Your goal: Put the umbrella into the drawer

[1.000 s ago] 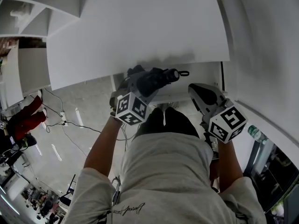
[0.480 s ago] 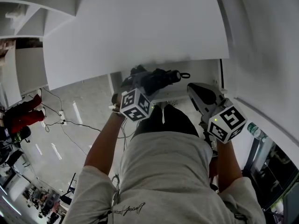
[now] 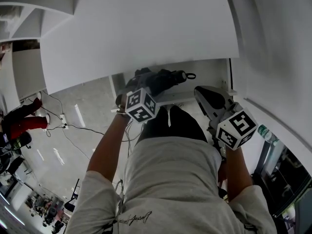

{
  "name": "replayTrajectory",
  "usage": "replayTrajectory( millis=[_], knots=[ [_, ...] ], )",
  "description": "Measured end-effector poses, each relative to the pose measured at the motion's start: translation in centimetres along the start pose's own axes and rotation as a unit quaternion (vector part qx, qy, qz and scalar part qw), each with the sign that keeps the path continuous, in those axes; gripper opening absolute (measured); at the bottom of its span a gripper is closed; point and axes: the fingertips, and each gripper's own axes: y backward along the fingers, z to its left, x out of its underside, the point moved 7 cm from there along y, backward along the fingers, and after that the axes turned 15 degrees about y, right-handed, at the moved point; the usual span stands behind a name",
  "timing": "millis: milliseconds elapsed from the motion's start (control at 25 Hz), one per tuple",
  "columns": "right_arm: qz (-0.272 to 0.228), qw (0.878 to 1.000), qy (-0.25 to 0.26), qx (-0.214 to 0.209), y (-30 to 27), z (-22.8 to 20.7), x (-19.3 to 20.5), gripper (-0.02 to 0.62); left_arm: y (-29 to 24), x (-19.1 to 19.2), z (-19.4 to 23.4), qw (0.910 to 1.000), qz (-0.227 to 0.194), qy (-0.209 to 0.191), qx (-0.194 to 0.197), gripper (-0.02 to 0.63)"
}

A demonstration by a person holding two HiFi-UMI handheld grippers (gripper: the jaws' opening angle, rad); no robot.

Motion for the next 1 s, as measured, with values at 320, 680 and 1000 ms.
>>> replayTrajectory(
  millis=[320,680,1000],
  knots=[
    [0.005,1.0,-0.007,0.003,-0.2,-0.1,0.5,0.028,-1.5,0.2,0.2,0.9998,0.013,-0.007,0.009,0.272],
    [0.011,1.0,-0.011,0.003,-0.1,0.0,1.3,0.028,-3.1,0.8,0.2,0.9992,0.032,-0.017,0.017,0.272],
    [0.013,1.0,-0.013,0.002,0.1,0.1,1.7,0.028,-4.2,1.4,0.3,0.9979,0.054,-0.033,0.013,0.272]
  ],
)
